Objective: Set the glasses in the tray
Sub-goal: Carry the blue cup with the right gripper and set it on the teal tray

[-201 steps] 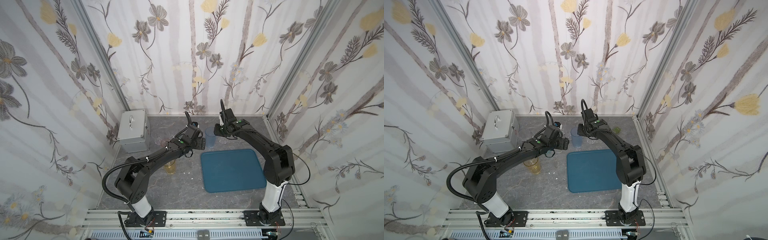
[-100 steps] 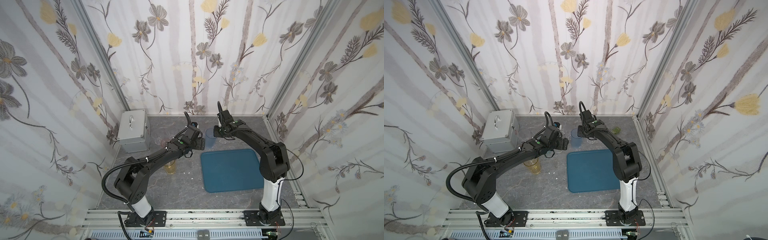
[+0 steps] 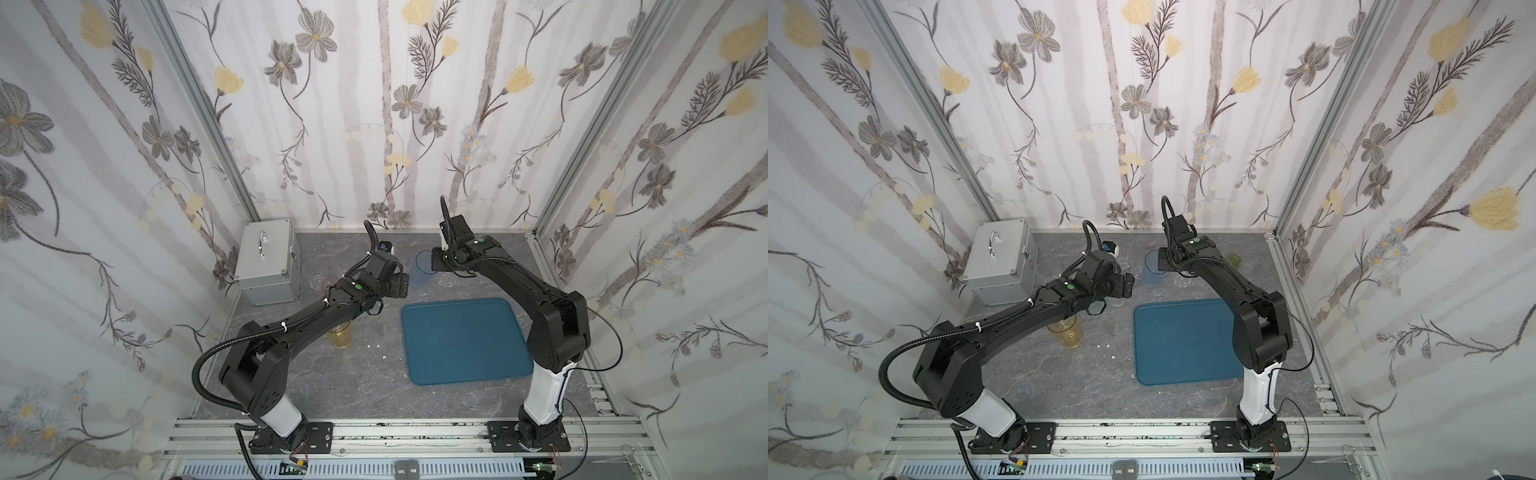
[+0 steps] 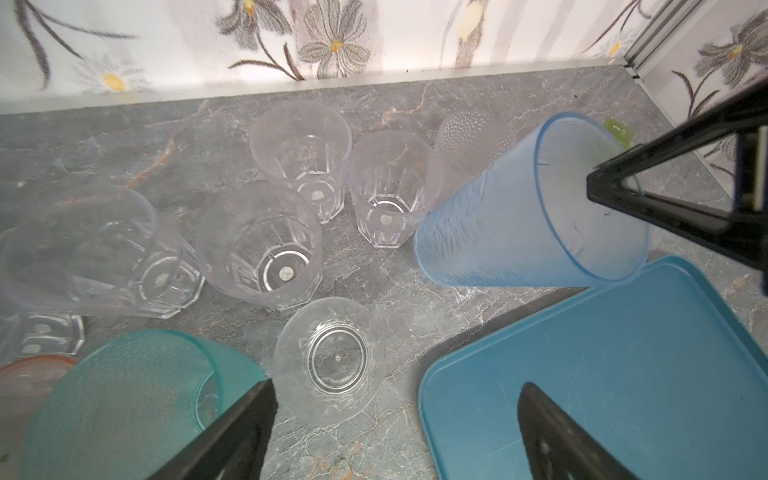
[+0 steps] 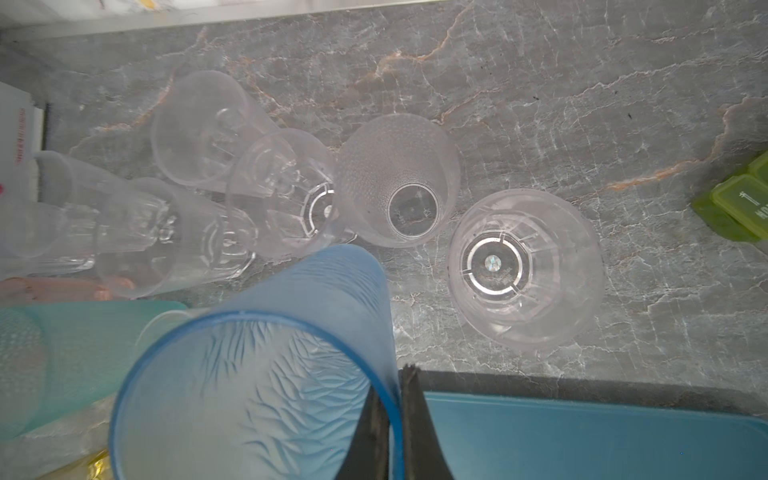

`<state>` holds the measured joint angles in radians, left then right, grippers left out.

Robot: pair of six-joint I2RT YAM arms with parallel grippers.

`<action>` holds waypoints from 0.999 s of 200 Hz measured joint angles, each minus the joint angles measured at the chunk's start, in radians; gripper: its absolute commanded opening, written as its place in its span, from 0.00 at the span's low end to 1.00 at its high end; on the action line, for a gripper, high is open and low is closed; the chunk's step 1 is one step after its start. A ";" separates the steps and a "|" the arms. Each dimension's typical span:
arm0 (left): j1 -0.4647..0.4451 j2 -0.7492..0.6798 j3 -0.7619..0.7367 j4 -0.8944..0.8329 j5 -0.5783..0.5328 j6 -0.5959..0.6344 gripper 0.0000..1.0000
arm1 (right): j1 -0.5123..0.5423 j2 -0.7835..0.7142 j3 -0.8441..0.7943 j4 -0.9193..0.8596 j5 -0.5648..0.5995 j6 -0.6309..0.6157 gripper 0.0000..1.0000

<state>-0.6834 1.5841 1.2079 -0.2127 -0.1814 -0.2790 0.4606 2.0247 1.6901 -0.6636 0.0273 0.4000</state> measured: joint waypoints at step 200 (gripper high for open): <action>0.003 -0.243 -0.363 0.307 0.077 0.118 0.99 | 0.139 -0.081 -0.089 -0.274 0.052 -0.132 0.02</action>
<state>-0.6800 1.3411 0.8452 0.0948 -0.1047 -0.1612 0.5995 1.9434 1.6009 -0.9379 0.0792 0.2676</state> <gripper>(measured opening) 0.996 0.063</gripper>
